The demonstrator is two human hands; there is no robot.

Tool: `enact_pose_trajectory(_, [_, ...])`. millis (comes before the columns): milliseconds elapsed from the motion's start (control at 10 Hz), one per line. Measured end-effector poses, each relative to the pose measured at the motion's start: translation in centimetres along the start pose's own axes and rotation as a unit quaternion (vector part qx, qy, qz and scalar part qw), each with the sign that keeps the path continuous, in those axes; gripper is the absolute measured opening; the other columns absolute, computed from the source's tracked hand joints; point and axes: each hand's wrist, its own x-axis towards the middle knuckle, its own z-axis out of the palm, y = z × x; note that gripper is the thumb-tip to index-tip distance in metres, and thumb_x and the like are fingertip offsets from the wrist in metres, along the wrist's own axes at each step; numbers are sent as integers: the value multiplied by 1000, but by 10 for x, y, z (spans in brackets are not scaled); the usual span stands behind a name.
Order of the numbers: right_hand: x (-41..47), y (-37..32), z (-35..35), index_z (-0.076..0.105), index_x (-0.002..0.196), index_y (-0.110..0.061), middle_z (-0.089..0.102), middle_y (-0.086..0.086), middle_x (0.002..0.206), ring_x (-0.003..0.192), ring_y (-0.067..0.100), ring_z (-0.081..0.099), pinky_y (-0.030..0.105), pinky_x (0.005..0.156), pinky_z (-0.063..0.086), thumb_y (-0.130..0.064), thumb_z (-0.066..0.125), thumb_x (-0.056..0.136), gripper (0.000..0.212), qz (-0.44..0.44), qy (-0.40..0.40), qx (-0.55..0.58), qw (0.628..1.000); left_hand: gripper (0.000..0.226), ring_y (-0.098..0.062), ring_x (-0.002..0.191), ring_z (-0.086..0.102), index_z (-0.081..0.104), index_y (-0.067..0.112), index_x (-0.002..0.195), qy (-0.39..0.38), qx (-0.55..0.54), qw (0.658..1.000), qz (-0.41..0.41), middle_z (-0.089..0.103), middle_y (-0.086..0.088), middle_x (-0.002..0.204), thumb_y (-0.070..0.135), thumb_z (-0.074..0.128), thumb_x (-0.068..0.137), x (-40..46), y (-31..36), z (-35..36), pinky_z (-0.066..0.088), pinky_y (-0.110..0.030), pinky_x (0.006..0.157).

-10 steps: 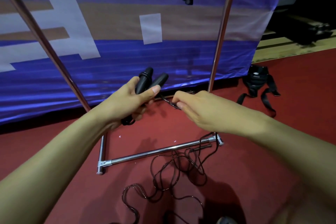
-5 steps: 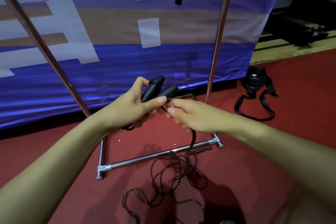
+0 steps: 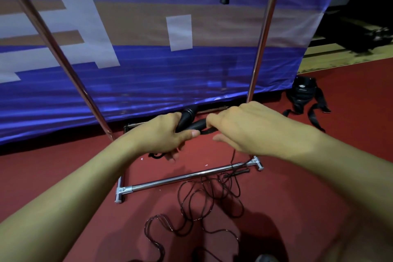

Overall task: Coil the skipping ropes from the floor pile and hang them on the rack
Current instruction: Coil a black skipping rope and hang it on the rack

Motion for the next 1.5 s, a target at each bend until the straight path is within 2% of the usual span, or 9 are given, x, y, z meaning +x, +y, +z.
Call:
enact_pose_trajectory(100, [2,3,0,68,111,-30,68,-5,94,83,23,66,36,69,49,-39,55,101,19,-20,8,47,999,17,-22,60,73,54,15,109,-87,-41,995,-10,71,-8,76,30,59,104,-4,5,9,63,-34,60])
enact_pose_trajectory(300, [2,8,-5,69,88,-33,60,-19,82,79,4,58,25,70,45,-47,72,89,14,-43,32,172,984,16,-12,55,61,61,29,98,-165,86,982,43,75,-1,80,45,63,99,-13,14,14,50,-27,52])
enact_pose_trajectory(400, [1,11,-3,68,85,-33,61,-21,83,83,3,59,18,69,39,-44,76,88,13,-34,27,233,972,24,-28,60,60,60,37,85,-161,134,976,66,66,3,70,59,64,93,-15,16,10,56,-44,62])
enact_pose_trajectory(600, [5,11,-1,70,85,-28,61,-15,92,88,9,60,27,74,47,-41,78,87,15,-44,15,257,965,61,-25,77,69,63,22,100,-139,232,961,55,71,-2,81,79,52,83,-16,19,13,59,-44,77])
enact_pose_trajectory(700, [5,16,-3,71,87,-22,68,-15,105,95,2,62,10,77,39,-30,77,89,10,-44,11,284,958,62,-24,73,66,64,22,97,-123,232,963,62,69,-2,78,81,49,84,-18,21,10,57,-43,74])
enact_pose_trajectory(1000, [1,13,-17,78,88,-24,77,-12,85,83,9,72,33,80,55,-28,82,85,7,-9,-13,369,929,69,-17,49,52,67,7,83,-149,135,978,53,63,1,61,75,57,88,-27,29,9,46,-34,53])
enact_pose_trajectory(1100, [0,12,-22,73,81,-22,77,-8,84,80,9,73,34,80,57,-35,88,77,20,8,-56,377,924,60,-10,48,47,61,14,68,-158,165,971,70,54,7,55,70,60,89,-32,36,13,40,-24,53])
enact_pose_trajectory(1200, [2,8,-22,72,78,-21,74,-8,75,69,6,67,20,67,51,-35,88,77,22,-6,-99,362,927,55,-10,46,40,56,22,59,-161,203,962,87,45,8,51,69,60,88,-36,43,23,34,-25,49])
enact_pose_trajectory(1500, [3,32,-7,71,86,-23,68,-5,72,65,8,60,21,67,48,-24,72,95,9,-12,-133,432,892,66,-17,48,32,50,8,70,-113,223,959,133,36,4,55,71,61,86,-37,43,16,30,-32,48])
